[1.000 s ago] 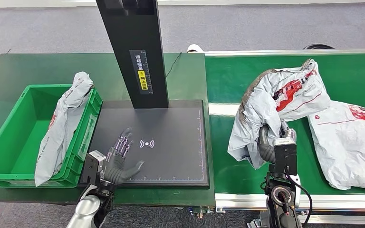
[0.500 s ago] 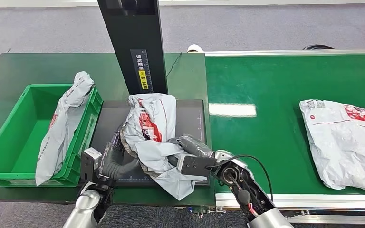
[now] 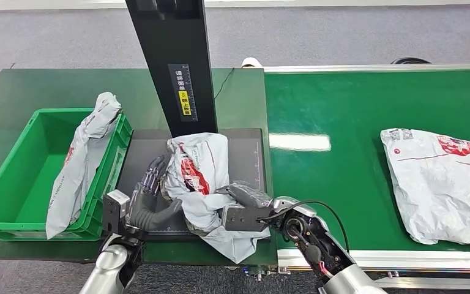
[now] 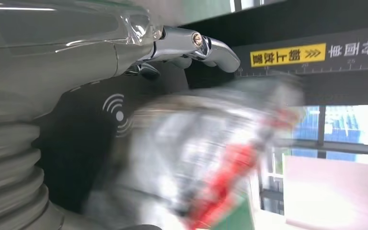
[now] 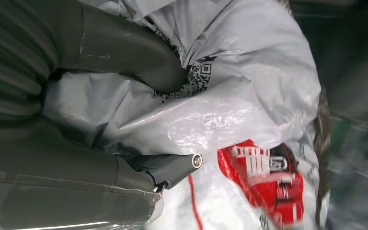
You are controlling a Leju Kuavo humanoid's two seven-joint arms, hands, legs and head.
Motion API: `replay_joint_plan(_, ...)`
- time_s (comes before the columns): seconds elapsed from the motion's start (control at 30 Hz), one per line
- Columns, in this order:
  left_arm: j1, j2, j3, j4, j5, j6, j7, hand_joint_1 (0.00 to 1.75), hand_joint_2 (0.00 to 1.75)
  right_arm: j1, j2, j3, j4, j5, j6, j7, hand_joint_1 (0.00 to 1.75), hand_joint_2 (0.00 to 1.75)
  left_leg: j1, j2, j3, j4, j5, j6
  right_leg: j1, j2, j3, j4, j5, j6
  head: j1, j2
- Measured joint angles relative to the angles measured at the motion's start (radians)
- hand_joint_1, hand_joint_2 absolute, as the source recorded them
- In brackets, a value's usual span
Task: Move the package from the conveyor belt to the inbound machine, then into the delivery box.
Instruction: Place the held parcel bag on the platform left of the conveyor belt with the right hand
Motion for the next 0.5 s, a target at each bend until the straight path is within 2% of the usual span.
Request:
replay_joint_plan(0.13,-0.006,-0.002,0.001,-0.005,-0.004,0.043,0.003,0.0,1.75,-0.032,-0.005,0.039,0.06,0.057,-0.018,0.115,1.75,1.75,0.0,0.0,0.0,0.0,0.0,0.0,0.0,0.0,0.0,0.0,0.0,0.0,0.0,0.0)
replay_joint_plan(0.27,-0.012,-0.005,0.001,-0.007,-0.003,0.067,0.01,0.0,1.75,-0.079,0.001,0.077,0.131,0.091,-0.042,0.189,1.75,1.75,0.0,0.0,0.003,0.0,0.0,0.0,0.0,0.0,0.002,0.0,0.0,0.0,0.0,0.0)
replay_joint_plan(0.5,-0.011,-0.009,0.001,-0.016,-0.013,0.1,0.017,0.0,1.75,-0.12,0.008,0.103,0.185,0.103,-0.059,0.229,1.75,1.75,0.0,0.0,0.007,0.0,0.001,0.001,0.0,0.0,0.007,0.0,0.001,0.001,0.0,0.0)
